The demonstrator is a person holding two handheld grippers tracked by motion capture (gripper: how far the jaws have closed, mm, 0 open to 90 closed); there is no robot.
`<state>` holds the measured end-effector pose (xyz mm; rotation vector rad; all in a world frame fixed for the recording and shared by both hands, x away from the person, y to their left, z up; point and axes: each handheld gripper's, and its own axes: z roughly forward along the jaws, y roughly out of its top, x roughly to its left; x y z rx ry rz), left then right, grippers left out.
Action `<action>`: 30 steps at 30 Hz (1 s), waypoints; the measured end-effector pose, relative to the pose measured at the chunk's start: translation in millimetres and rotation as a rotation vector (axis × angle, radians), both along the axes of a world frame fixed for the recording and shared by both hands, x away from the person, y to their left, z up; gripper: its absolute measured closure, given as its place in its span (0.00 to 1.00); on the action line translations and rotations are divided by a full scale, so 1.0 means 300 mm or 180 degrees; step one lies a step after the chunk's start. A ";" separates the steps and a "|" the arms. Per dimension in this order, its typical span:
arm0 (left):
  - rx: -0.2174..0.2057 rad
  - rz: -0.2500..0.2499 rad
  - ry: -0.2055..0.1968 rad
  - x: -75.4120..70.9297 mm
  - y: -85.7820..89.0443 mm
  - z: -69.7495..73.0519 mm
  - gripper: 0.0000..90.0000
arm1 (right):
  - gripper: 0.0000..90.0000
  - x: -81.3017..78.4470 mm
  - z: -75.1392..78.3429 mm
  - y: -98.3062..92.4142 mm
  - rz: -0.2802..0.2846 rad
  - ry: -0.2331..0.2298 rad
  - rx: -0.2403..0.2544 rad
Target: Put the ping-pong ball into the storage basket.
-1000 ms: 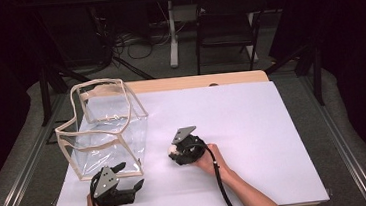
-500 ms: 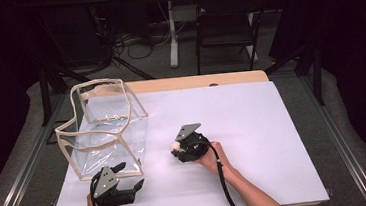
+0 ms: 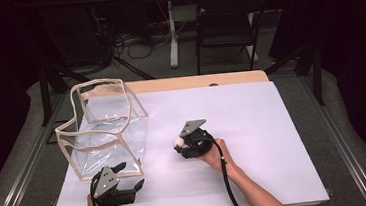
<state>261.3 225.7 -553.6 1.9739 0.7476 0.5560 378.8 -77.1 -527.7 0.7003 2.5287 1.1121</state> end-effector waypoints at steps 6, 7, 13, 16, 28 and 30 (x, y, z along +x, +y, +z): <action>0.0001 -0.0005 0.0002 0.001 0.000 0.000 0.18 | 0.56 0.003 0.015 -0.014 -0.0016 -0.0037 0.0024; 0.0001 -0.0007 0.0002 0.001 0.000 0.000 0.18 | 0.56 0.003 0.016 -0.015 -0.0019 -0.0039 0.0032; -0.0001 -0.0011 0.0003 0.002 -0.001 0.000 0.18 | 0.56 0.003 0.032 -0.024 -0.0028 -0.0062 0.0048; 0.0001 -0.0014 0.0007 0.002 -0.002 -0.001 0.18 | 0.56 0.002 0.041 -0.029 -0.0044 -0.0071 0.0065; -0.0002 -0.0015 0.0001 0.003 -0.004 -0.001 0.18 | 0.56 -0.002 0.071 -0.043 -0.0055 -0.0126 0.0083; 0.0001 -0.0011 -0.0001 0.003 -0.003 -0.001 0.18 | 0.56 -0.004 0.076 -0.045 -0.0067 -0.0123 0.0082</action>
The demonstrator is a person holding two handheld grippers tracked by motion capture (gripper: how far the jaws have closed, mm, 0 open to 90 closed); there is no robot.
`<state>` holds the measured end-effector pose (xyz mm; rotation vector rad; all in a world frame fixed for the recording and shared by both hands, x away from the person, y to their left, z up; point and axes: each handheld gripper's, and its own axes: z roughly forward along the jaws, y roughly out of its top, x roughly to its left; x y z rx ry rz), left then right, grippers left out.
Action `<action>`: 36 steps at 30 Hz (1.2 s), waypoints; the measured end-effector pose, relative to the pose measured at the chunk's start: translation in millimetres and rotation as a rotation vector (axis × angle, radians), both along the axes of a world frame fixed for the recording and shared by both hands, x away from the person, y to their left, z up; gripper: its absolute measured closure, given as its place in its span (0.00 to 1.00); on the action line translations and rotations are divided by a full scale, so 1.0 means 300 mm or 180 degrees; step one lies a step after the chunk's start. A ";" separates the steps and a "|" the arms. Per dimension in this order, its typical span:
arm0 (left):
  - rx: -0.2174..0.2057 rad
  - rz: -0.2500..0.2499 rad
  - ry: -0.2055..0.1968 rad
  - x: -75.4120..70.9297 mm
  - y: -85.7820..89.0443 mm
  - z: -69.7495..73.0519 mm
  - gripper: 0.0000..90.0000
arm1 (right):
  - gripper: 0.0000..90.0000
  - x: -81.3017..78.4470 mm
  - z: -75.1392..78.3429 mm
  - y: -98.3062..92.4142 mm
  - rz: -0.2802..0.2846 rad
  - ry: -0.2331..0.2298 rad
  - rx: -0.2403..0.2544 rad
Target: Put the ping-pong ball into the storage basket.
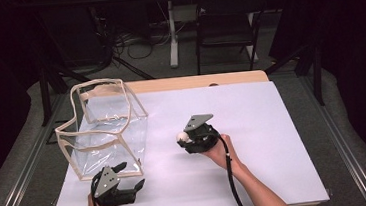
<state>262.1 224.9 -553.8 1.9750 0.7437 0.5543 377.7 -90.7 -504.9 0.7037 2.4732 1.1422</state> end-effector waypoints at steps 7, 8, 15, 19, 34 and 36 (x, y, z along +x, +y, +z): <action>0.0004 0.0005 0.0003 0.000 -0.002 0.000 0.18 | 0.56 -0.001 0.009 -0.002 0.0002 -0.0009 0.0009; 0.0003 0.0005 0.0000 0.000 -0.001 0.000 0.18 | 0.56 -0.002 0.012 -0.003 -0.0001 -0.0012 0.0010; 0.0011 0.0010 0.0005 0.001 -0.002 -0.001 0.18 | 0.56 -0.005 0.028 -0.006 0.0005 -0.0023 0.0048; 0.0000 0.0015 -0.0001 0.002 0.000 -0.001 0.18 | 0.56 -0.006 0.035 -0.010 0.0020 -0.0038 0.0029; 0.0003 0.0017 0.0000 0.001 0.004 0.001 0.18 | 0.56 0.004 0.091 -0.010 0.0037 -0.0076 0.0061; 0.0000 0.0020 -0.0002 0.002 0.002 -0.001 0.18 | 0.56 0.006 0.101 -0.010 0.0046 -0.0078 0.0073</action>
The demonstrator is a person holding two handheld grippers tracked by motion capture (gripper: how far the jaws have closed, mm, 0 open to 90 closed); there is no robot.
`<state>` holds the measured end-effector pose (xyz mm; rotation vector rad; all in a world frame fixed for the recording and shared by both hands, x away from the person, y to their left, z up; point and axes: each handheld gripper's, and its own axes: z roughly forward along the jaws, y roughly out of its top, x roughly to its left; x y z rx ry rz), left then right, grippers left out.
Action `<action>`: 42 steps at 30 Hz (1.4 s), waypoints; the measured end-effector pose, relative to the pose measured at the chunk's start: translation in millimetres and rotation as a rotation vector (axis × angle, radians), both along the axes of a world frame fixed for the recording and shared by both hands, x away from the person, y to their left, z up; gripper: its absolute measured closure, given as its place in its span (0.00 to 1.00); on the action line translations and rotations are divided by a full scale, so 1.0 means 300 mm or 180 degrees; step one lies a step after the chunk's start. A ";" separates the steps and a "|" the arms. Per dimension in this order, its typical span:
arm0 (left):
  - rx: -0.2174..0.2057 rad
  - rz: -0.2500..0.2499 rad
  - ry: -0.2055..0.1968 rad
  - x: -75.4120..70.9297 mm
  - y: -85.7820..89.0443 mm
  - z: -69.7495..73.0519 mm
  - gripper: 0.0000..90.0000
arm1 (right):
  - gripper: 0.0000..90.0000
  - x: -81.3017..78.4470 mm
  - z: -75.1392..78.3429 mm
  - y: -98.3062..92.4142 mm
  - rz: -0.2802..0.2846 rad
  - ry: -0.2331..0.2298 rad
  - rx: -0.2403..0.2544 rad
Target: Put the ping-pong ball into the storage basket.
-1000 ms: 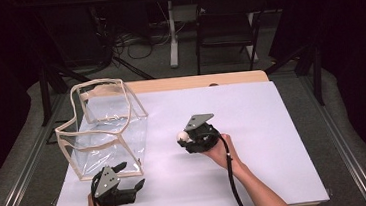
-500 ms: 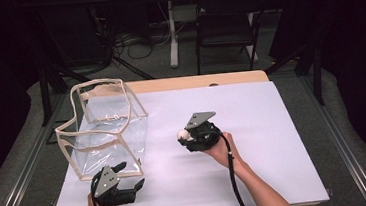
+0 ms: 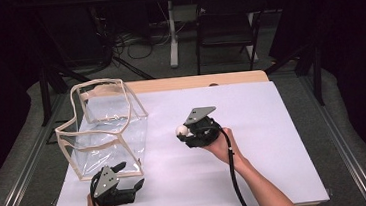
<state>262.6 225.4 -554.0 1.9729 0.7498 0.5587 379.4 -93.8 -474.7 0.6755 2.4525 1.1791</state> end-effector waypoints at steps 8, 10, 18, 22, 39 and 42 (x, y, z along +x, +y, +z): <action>0.0004 0.0005 0.0000 -0.003 0.004 0.002 0.18 | 0.56 0.007 0.025 0.007 0.0029 0.0000 -0.0009; 0.0007 0.0002 -0.0001 -0.003 0.004 0.002 0.18 | 0.56 0.008 0.029 0.009 0.0035 -0.0001 -0.0010; 0.0001 -0.0018 -0.0004 -0.005 0.001 0.002 0.18 | 0.56 0.014 0.066 0.022 0.0058 -0.0045 -0.0044; -0.0001 -0.0011 -0.0007 -0.004 0.001 0.002 0.18 | 0.56 0.018 0.088 0.023 0.0070 -0.0059 -0.0040; 0.0004 -0.0017 -0.0003 -0.002 -0.003 0.000 0.18 | 0.56 0.057 0.132 0.019 0.0036 -0.0073 -0.0045; 0.0004 -0.0018 -0.0002 -0.002 -0.003 0.000 0.18 | 0.56 0.061 0.139 0.022 0.0034 -0.0079 -0.0042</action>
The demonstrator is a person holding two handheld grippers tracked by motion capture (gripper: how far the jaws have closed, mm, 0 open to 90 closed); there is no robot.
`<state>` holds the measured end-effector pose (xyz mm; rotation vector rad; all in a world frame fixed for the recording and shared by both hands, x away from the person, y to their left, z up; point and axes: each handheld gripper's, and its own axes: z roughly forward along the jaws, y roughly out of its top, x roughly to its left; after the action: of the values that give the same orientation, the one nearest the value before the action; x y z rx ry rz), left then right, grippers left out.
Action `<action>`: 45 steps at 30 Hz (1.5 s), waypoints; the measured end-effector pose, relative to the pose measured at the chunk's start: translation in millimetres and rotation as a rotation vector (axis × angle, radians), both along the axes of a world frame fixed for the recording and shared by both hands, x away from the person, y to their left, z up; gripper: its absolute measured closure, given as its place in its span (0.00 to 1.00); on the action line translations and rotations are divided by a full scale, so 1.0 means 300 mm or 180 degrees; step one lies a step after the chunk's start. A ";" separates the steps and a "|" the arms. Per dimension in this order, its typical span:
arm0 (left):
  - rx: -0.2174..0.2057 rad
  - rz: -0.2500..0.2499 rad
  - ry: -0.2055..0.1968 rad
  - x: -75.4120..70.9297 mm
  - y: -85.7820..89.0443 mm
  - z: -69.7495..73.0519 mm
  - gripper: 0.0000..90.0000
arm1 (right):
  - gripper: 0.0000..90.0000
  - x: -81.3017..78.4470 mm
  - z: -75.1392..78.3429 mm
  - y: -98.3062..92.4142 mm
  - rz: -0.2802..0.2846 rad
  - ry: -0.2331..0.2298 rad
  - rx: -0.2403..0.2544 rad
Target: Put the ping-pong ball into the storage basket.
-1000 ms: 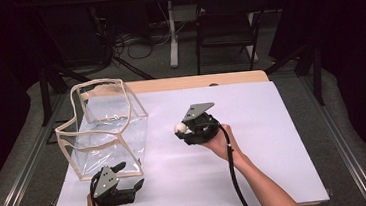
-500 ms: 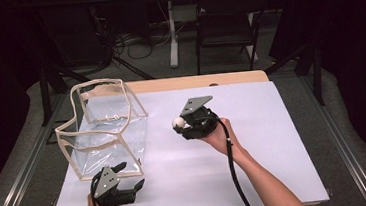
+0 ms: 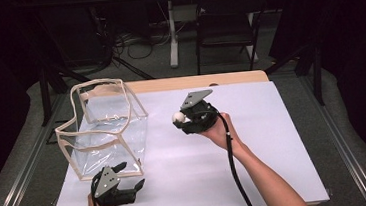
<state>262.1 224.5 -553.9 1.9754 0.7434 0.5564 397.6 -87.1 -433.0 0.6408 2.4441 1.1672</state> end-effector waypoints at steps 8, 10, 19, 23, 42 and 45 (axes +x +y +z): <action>0.0001 -0.0001 0.0001 0.000 0.000 0.000 0.18 | 0.56 0.010 0.015 0.015 0.0023 -0.0023 -0.0017; 0.0001 -0.0001 -0.0001 0.000 0.000 0.000 0.18 | 0.56 0.013 0.020 0.016 0.0027 -0.0015 -0.0019; 0.0001 -0.0005 0.0000 0.000 -0.001 0.000 0.18 | 0.56 0.022 0.034 0.027 0.0037 -0.0033 -0.0037; 0.0000 -0.0002 0.0002 0.000 0.000 0.000 0.18 | 0.56 0.027 0.040 0.033 0.0040 -0.0030 -0.0045; -0.0003 -0.0004 0.0002 0.000 -0.001 0.000 0.18 | 0.56 0.047 0.060 0.059 0.0057 -0.0031 -0.0071; -0.0003 -0.0004 0.0000 0.000 -0.001 -0.001 0.18 | 0.56 0.050 0.064 0.064 0.0062 -0.0030 -0.0087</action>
<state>262.2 224.2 -554.1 1.9749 0.7425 0.5552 412.6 -67.9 -413.8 0.6033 2.4592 1.1397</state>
